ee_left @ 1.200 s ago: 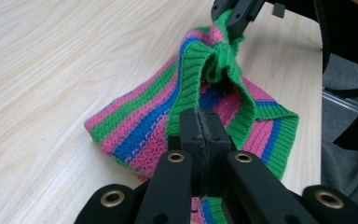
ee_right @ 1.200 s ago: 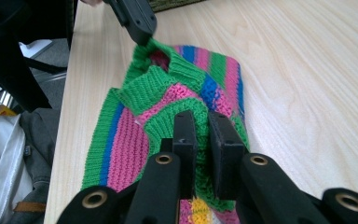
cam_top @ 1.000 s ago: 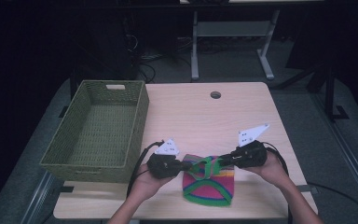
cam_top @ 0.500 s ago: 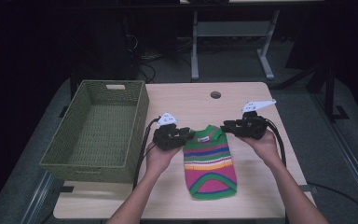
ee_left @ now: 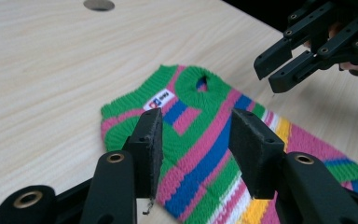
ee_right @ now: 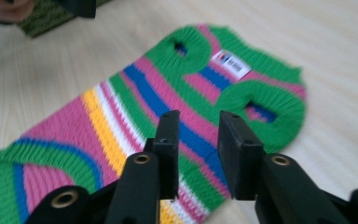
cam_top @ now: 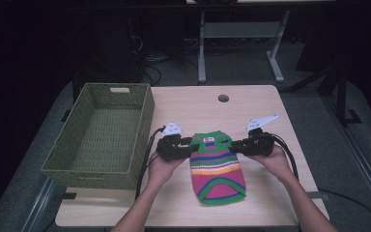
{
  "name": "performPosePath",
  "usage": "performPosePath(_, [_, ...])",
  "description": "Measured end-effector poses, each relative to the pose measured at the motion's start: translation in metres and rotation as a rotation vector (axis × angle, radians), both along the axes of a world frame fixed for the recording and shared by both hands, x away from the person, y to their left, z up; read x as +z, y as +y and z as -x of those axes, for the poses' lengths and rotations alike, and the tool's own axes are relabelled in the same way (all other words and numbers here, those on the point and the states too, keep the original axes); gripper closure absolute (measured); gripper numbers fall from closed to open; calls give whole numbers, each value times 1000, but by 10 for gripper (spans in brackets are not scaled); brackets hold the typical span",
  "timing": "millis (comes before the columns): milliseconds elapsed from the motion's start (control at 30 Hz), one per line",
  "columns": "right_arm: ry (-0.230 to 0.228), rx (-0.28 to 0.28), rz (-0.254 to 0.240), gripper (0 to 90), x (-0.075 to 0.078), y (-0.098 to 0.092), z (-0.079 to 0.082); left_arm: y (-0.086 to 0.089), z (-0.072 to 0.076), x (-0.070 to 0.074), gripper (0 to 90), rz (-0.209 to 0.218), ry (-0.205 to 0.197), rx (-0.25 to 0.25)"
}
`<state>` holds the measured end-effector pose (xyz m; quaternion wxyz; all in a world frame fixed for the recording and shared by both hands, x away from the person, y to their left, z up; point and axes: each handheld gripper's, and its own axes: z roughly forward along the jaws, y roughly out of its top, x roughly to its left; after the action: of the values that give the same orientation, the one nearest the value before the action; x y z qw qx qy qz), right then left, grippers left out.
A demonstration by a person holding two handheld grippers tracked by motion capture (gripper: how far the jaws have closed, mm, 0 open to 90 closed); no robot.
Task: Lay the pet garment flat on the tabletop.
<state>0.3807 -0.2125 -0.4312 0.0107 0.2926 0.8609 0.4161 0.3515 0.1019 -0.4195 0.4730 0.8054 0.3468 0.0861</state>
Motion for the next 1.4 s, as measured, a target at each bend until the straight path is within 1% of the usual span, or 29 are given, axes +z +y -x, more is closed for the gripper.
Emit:
performPosePath(67, [28, 20, 14, 711, -5, 2, 1, 0, 3, -3, 548, -6, 5, -8])
performPosePath(133, [50, 33, 17, 711, -9, 3, 2, -1, 7, -6, 551, -18, 6, -21])
performPosePath(233, [53, 43, 27, 735, -11, 3, 6, -3, 13, -12, 570, -49, 10, -49])
performPosePath(300, [54, 51, 43, 749, -12, 2, 9, -4, 16, -15, 586, -53, 22, -65])
performPosePath(333, [57, 56, 44, 760, -13, 2, 10, -6, 18, -18, 604, -49, 35, -84])
performPosePath(400, [65, 62, 62, 781, -13, 1, 14, -8, 21, -20, 667, -59, 49, -115])
performPosePath(433, [63, 66, 67, 795, -13, 0, 15, -9, 22, -22, 694, -62, 52, -135])
performPosePath(467, [56, 67, 71, 802, -13, 0, 17, -10, 24, -22, 727, -67, 57, -144])
performPosePath(533, [63, 67, 77, 820, -13, -1, 20, -12, 27, -23, 791, -80, 53, -170])
performPosePath(567, [62, 73, 78, 834, -13, -2, 21, -12, 28, -23, 835, -94, 52, -183])
performPosePath(600, [56, 76, 78, 835, -13, -2, 23, -14, 29, -24, 857, -100, 48, -194])
performPosePath(633, [56, 82, 77, 855, -13, -3, 25, -15, 31, -24, 888, -104, 50, -204])
performPosePath(700, [59, 97, 92, 887, -14, -3, 29, -17, 34, -24, 899, -117, 55, -229])
performPosePath(767, [63, 108, 105, 897, -14, -2, 34, -20, 37, -26, 900, -153, 54, -258])
performPosePath(800, [52, 119, 116, 897, -15, -2, 36, -22, 38, -27, 900, -167, 58, -268])
performPosePath(833, [60, 121, 121, 897, -15, -1, 38, -23, 39, -28, 900, -164, 70, -274])
performPosePath(900, [62, 133, 134, 898, -18, 0, 40, -24, 39, -30, 900, -183, 82, -287])
performPosePath(933, [68, 135, 141, 898, -19, 1, 41, -24, 39, -32, 900, -191, 86, -291])
performPosePath(967, [72, 137, 148, 898, -21, 2, 41, -24, 39, -34, 900, -210, 97, -298])
performPosePath(1000, [81, 141, 150, 898, -22, 2, 42, -25, 38, -37, 900, -216, 106, -295])
performPosePath(1033, [93, 147, 153, 898, -24, 3, 42, -24, 37, -38, 900, -245, 111, -307])
performPosePath(1067, [99, 149, 171, 898, -26, 4, 42, -24, 37, -41, 900, -255, 119, -305])
performPosePath(1100, [100, 148, 180, 898, -27, 5, 43, -23, 36, -42, 900, -246, 124, -301])
performPosePath(1133, [104, 149, 172, 898, -27, 5, 43, -23, 34, -42, 900, -239, 128, -295])
performPosePath(1167, [108, 151, 170, 898, -27, 6, 43, -23, 34, -43, 900, -227, 129, -277])
performPosePath(1200, [105, 155, 172, 898, -28, 7, 43, -23, 33, -43, 900, -232, 127, -274])
performPosePath(1233, [102, 157, 170, 898, -28, 8, 44, -21, 31, -42, 900, -248, 123, -277])
performPosePath(1300, [103, 158, 173, 898, -28, 9, 44, -21, 29, -42, 900, -244, 123, -259])
performPosePath(1400, [104, 151, 164, 898, -29, 10, 42, -20, 25, -42, 900, -259, 112, -248])
